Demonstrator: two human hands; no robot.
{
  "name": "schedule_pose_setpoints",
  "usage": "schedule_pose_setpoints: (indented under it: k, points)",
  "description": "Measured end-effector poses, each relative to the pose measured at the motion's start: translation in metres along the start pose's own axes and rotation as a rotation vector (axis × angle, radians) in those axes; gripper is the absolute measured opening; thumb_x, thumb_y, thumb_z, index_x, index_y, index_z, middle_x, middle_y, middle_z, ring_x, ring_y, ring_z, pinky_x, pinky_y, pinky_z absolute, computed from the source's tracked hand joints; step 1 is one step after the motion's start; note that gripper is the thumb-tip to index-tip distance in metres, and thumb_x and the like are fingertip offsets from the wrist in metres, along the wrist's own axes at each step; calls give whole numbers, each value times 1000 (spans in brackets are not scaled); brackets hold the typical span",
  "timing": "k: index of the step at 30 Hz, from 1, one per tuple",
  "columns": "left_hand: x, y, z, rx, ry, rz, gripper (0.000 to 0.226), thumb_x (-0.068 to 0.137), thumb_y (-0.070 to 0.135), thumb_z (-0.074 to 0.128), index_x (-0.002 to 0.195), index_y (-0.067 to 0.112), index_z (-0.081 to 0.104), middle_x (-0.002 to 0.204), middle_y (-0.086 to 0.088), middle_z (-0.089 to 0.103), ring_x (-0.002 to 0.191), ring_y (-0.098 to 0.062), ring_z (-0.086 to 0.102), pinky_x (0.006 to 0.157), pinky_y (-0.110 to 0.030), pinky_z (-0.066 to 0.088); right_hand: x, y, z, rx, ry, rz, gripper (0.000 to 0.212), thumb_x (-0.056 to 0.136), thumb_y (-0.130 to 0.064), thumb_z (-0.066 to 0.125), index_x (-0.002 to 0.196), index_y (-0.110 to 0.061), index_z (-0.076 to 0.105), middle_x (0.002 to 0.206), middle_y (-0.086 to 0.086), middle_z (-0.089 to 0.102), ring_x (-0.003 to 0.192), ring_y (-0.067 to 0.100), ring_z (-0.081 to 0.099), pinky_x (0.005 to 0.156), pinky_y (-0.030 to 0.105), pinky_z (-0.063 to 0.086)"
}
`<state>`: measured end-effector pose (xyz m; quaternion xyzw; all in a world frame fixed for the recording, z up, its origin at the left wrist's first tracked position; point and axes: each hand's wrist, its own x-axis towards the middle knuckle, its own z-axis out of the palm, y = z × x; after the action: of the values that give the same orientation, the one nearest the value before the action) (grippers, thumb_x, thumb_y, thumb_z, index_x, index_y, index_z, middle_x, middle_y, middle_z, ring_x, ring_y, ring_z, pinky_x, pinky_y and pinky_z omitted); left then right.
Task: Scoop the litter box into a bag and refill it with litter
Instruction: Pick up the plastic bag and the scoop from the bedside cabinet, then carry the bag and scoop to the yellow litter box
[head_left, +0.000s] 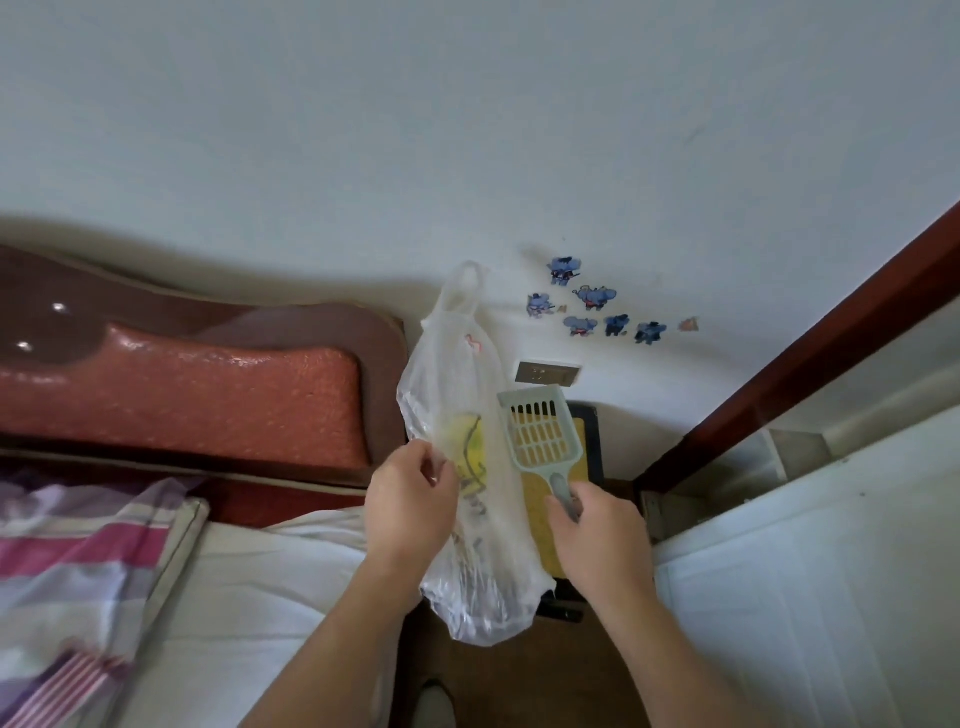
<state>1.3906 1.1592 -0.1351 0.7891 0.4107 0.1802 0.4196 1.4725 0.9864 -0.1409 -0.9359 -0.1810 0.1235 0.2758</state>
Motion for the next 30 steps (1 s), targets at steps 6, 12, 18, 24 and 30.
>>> schedule_pose_setpoints:
  k: [6,12,18,24,30]
  points:
    - [-47,21,-28,6,121,-3,24,83,17,61,62,18,49,58,2,55,56,-15,54,54,-32,46,-31,-10,-36,12,-21,-132,32,94,-33,61,65,-31,47,56,-9,53,43,6,49,39,15,32]
    - [-115,33,-60,-7,277,-57,23,82,19,61,62,19,50,60,3,56,58,-16,55,54,-38,50,-67,-13,-57,4,-82,-326,24,95,-34,60,72,-26,57,55,-7,52,43,6,45,42,16,28]
    - [-178,33,-103,-2,437,-126,21,83,18,59,65,16,50,60,-1,55,56,-18,54,53,-41,49,-107,-32,-67,-28,-177,-460,27,95,-37,58,69,-28,55,56,-6,55,45,7,48,44,19,33]
    - [-230,19,-154,28,596,-180,25,82,15,60,61,18,46,57,3,52,54,-14,48,53,-37,46,-150,-67,-59,-4,-249,-605,32,95,-37,58,66,-22,56,56,-4,54,44,9,42,43,23,34]
    - [-289,-14,-207,28,732,-269,24,83,17,59,63,18,47,58,4,50,57,-16,47,54,-33,41,-204,-111,-34,16,-292,-731,33,93,-36,58,63,-21,55,52,-5,54,43,9,47,43,20,27]
